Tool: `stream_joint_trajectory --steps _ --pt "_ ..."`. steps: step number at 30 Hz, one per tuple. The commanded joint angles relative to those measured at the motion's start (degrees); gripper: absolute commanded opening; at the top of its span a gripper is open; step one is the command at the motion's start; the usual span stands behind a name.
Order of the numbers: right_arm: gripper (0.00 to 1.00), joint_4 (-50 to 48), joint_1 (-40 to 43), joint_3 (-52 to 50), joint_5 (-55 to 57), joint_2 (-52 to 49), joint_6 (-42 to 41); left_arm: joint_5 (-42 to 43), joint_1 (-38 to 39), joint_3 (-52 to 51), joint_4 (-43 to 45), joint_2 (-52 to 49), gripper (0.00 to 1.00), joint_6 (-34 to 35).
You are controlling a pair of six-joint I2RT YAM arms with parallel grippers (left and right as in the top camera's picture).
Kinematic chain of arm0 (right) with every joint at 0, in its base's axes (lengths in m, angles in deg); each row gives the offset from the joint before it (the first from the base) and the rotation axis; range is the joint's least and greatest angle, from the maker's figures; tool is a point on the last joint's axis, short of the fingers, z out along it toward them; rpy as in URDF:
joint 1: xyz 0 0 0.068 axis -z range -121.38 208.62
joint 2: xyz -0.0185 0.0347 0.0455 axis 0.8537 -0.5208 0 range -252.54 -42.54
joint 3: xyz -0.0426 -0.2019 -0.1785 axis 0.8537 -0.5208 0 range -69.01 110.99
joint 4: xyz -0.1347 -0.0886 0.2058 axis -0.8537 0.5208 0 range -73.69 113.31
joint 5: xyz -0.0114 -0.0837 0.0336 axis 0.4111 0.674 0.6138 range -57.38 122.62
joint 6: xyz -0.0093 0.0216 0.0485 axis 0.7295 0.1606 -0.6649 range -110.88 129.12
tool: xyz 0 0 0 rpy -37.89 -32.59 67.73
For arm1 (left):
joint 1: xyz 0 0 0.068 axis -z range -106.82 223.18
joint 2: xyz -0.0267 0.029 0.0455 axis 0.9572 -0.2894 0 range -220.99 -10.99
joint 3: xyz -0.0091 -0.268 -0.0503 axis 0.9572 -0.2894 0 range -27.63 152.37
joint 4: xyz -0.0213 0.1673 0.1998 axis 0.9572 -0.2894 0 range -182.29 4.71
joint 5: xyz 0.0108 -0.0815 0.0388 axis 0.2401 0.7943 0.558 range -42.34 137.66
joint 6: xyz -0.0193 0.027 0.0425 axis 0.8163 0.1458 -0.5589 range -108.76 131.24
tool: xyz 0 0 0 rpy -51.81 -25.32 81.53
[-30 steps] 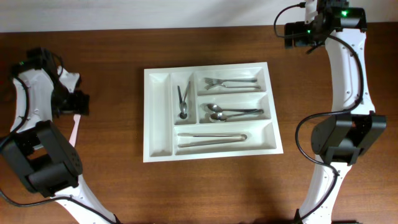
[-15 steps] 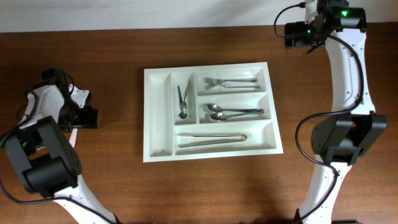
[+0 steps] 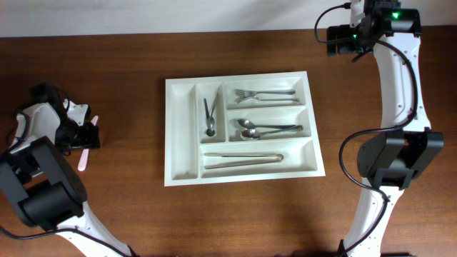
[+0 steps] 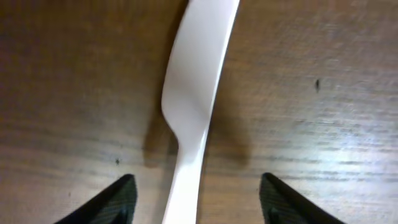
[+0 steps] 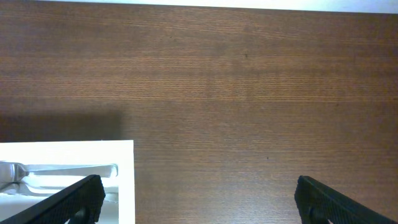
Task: Pack container
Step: 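Move the left gripper over the pink plastic knife and grasp it, then place the pink knife in the tray's long left compartment and release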
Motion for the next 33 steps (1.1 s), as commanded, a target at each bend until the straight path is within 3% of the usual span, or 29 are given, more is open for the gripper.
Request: stream_joint_trajectory --steps 1,12,16,21,25,33 --pt "0.99 -0.09 -0.35 0.94 0.46 1.20 -0.31 1.90 -0.11 -1.07 1.36 1.11 0.62 -0.87" --pt "0.99 -0.09 -0.35 0.96 0.46 1.20 -0.31 1.95 -0.11 -6.32 5.77 1.01 0.60 -1.81" --pt "0.99 -0.09 -0.35 0.96 0.46 1.20 -0.31 1.92 -0.11 -6.73 6.21 1.01 0.22 -1.77" --pt "0.99 -0.09 -0.35 0.96 0.46 1.18 -0.31 1.95 0.11 -6.73 6.03 1.03 0.04 -1.70" --pt "0.99 -0.09 -0.35 0.96 0.46 1.20 -0.31 1.92 0.35 -6.25 5.95 1.03 0.02 -0.79" --pt "0.99 -0.09 -0.35 0.96 0.46 1.20 -0.31 4.79 2.80 6.29 -0.31 2.86 0.02 9.27"
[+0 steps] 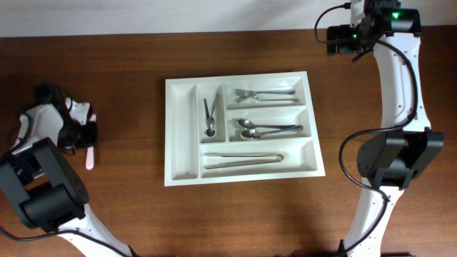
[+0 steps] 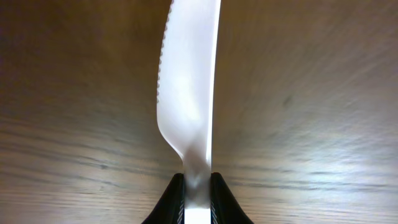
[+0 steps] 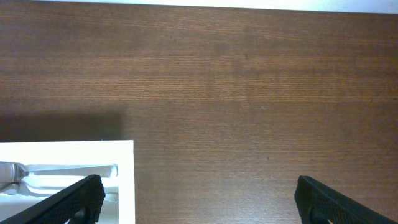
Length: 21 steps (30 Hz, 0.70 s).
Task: Pack container
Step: 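Place the pink knife in the tray's long left compartment and release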
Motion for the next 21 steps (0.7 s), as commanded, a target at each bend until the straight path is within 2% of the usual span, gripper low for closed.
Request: stream_joint_trajectory --steps 1,6,9,12,16,21 --pt "0.99 -0.07 -0.35 0.96 0.46 1.20 -0.31 4.26 2.27 8.76 -2.45 1.88 0.02 7.43" --pt "0.99 -0.07 -0.35 0.94 0.46 1.20 -0.28 12.52 6.88 16.57 -7.61 3.74 0.02 12.96" --pt "0.99 -0.07 -0.35 0.96 0.46 1.20 -0.31 14.60 11.08 18.38 -9.22 5.16 0.02 16.33" --pt "0.99 -0.07 -0.35 0.96 0.46 1.20 -0.31 14.91 15.91 18.38 -9.94 6.12 0.02 19.52" --pt "0.99 -0.07 -0.35 0.96 0.46 1.20 -0.31 14.88 22.91 18.23 -11.23 6.12 0.02 27.04" --pt "0.99 -0.07 -0.35 0.96 0.46 1.20 -0.28 11.82 31.36 18.16 -11.26 5.90 0.02 28.13"
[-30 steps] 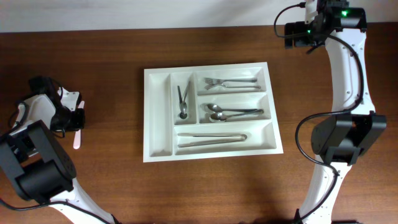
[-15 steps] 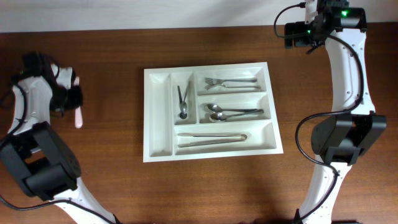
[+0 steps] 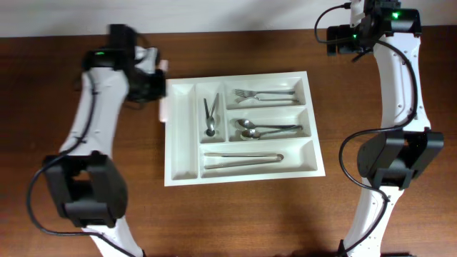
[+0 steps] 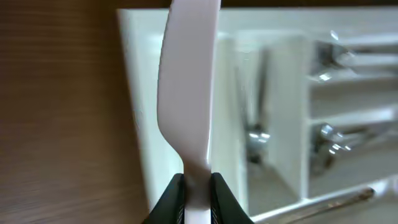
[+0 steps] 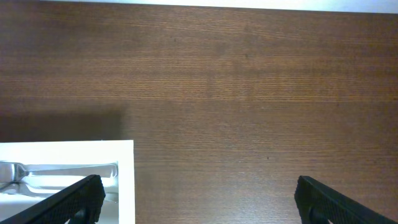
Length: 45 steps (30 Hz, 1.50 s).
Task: Pack container
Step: 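Place the pink knife in the tray's long left compartment and release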
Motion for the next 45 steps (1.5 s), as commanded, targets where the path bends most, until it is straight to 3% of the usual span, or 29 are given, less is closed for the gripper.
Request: stream_joint_trajectory --steps 1,11,24,25,27,31,33,45 --pt "0.99 -0.11 -0.35 0.96 0.46 1.20 -0.26 -5.09 6.60 0.28 -0.31 0.68 0.02 3.82" --pt "0.99 -0.11 -0.35 0.96 0.46 1.20 -0.26 -9.88 10.97 -4.90 2.71 0.66 0.02 10.08" --pt "0.99 -0.11 -0.35 0.96 0.46 1.20 -0.26 -9.88 9.46 -12.59 7.52 0.66 0.03 10.43" --pt "0.98 -0.11 -0.35 0.96 0.46 1.20 -0.26 -9.88 9.46 -12.59 7.52 0.66 0.10 10.43" --pt "0.99 -0.11 -0.35 0.94 0.46 1.20 -0.26 -9.90 9.46 -12.57 7.54 0.66 0.45 10.43" --pt "0.99 -0.11 -0.35 0.96 0.46 1.20 -0.26 -9.90 9.46 -12.57 7.52 0.66 0.84 10.40" --pt "0.99 -0.11 -0.35 0.96 0.46 1.20 -0.26 -9.92 9.31 -12.55 7.89 0.66 0.97 10.36" --pt "0.99 -0.11 -0.35 0.96 0.46 1.20 -0.26 -10.34 -4.42 -1.29 7.30 0.74 0.99 8.87"
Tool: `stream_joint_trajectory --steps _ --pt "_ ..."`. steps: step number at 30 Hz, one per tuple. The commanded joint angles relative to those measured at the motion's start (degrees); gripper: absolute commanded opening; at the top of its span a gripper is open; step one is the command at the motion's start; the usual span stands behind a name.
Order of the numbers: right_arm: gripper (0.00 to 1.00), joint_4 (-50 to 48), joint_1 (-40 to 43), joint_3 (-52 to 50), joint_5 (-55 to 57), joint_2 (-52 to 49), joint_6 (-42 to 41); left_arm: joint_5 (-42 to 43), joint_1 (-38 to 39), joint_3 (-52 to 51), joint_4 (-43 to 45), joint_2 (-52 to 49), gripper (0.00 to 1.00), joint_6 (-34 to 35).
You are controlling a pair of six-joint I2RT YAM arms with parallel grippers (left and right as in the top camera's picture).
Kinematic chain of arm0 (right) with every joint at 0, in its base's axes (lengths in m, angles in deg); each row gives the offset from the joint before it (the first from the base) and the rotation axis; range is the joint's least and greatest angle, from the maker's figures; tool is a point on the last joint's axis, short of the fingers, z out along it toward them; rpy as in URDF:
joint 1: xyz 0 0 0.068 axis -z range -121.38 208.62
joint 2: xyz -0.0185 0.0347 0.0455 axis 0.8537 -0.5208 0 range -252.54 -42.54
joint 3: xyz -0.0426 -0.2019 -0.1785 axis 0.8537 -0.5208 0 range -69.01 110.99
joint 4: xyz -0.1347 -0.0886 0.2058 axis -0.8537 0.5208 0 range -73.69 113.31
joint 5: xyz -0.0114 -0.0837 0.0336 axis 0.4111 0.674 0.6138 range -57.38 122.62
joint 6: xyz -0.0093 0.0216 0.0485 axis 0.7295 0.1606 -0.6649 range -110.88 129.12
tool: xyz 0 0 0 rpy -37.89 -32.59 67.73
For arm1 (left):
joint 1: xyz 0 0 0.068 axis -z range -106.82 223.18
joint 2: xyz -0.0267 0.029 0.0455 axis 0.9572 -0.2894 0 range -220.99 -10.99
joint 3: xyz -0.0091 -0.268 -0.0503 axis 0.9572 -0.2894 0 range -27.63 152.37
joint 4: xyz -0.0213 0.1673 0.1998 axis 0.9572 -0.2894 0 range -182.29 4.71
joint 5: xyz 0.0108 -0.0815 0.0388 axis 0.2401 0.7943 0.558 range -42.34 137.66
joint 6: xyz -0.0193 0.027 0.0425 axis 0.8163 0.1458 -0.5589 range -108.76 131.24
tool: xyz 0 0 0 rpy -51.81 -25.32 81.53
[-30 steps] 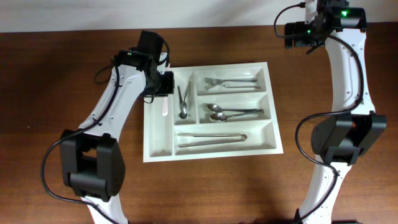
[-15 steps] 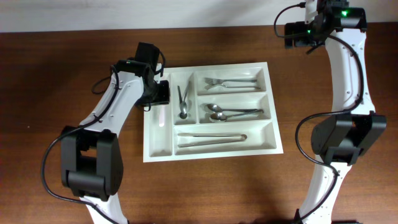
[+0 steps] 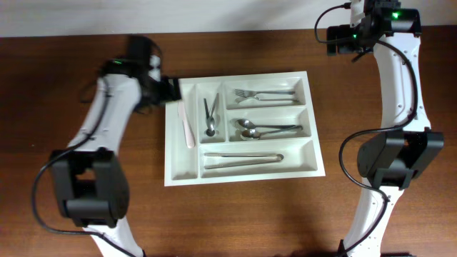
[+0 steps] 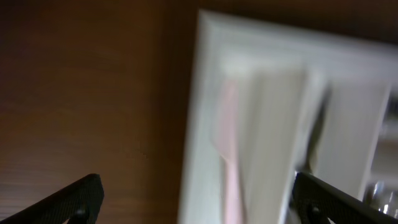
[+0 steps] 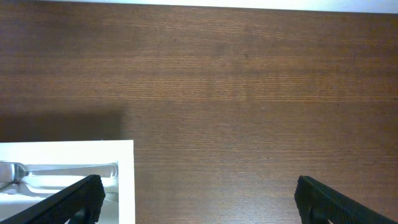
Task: Pack container
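Note:
The white cutlery tray (image 3: 240, 77) lies in the middle of the wooden table. A pale plastic knife (image 3: 186, 123) lies in its long leftmost compartment, seen blurred as a pale strip (image 4: 227, 155) in the left wrist view. My left gripper (image 3: 171, 89) hovers at the tray's upper left corner, open, its fingers (image 4: 74, 198) wide apart and empty. My right gripper (image 3: 333, 41) is open over bare table beyond the tray's far right corner (image 5: 118, 155), fingertips (image 5: 323, 199) spread wide.
Metal tongs or a scoop (image 3: 210, 114) fill the second compartment, forks (image 3: 260, 93) the top right one, spoons (image 3: 260, 130) the middle right one, and long tongs (image 3: 243, 160) the bottom one. Bare wood surrounds the tray.
My left gripper, then shut on the plastic knife at the tray's left rim, has opened. The knife now lies in the leftmost compartment. The right arm has not moved.
My left gripper stood open around the plastic knife at the table's far left. Then it was shut on the knife's handle there. Then it held the knife at the tray's left edge. Now the knife lies in the tray and the gripper is open.

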Motion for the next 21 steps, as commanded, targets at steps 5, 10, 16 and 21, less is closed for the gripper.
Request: stream_joint_trajectory --steps 5,10,16,21 --pt "0.99 -0.11 -0.35 0.96 0.46 1.20 -0.31 -0.83 -10.95 5.66 -0.17 0.72 0.99 -1.09" --pt "0.98 -0.11 -0.35 0.96 0.46 1.20 -0.31 -0.81 -14.08 5.66 -0.94 0.72 0.99 -1.09" --pt "0.99 -0.11 -0.35 0.96 0.46 1.20 -0.31 -0.81 -14.49 5.66 -1.01 0.72 0.99 -1.07" --pt "0.99 -0.11 -0.35 0.96 0.46 1.20 -0.31 -0.83 -14.47 5.66 -1.01 0.72 0.99 -1.09"
